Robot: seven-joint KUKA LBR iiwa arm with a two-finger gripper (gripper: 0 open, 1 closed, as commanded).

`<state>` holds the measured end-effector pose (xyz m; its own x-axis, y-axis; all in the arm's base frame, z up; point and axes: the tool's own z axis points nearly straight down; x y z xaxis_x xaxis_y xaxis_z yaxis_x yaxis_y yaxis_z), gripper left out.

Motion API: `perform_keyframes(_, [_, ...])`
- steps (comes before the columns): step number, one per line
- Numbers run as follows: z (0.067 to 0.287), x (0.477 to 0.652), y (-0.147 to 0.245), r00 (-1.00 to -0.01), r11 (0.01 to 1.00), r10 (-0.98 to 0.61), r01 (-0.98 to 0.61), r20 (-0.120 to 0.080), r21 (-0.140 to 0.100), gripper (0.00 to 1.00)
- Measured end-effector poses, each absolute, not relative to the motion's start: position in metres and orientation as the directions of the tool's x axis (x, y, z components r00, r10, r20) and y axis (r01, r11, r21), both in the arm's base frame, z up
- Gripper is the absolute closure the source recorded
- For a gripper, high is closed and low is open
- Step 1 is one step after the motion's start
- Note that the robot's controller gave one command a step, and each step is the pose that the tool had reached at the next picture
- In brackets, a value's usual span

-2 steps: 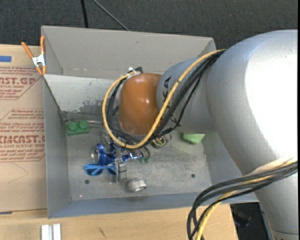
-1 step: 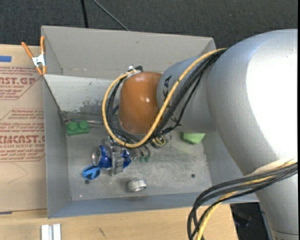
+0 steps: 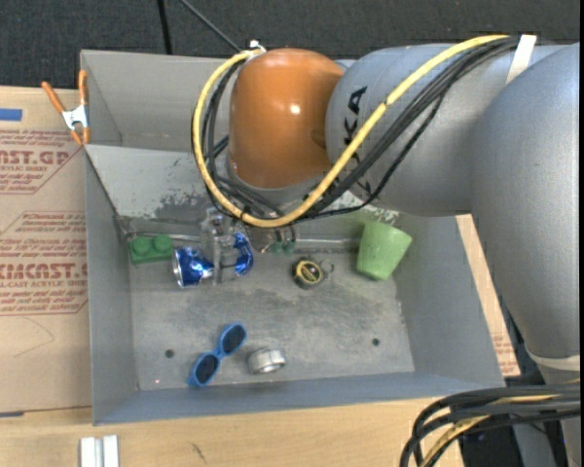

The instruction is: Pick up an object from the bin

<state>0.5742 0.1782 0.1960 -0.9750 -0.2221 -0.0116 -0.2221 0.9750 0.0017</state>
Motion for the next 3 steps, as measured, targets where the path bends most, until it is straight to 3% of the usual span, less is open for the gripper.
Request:
perform_keyframes(1, [0.086,0.543,0.174,-0.774,0.774,-0.633,-0.633,0.001,0.001,1.0])
perform_keyframes(2, [0.176,0.547,0.183,-0.765,0.765,-0.644,-0.644,-0.01,-0.003,1.0])
perform_keyframes(3, [0.245,0.501,0.186,-0.771,0.771,-0.637,-0.637,-0.008,-0.002,1.0])
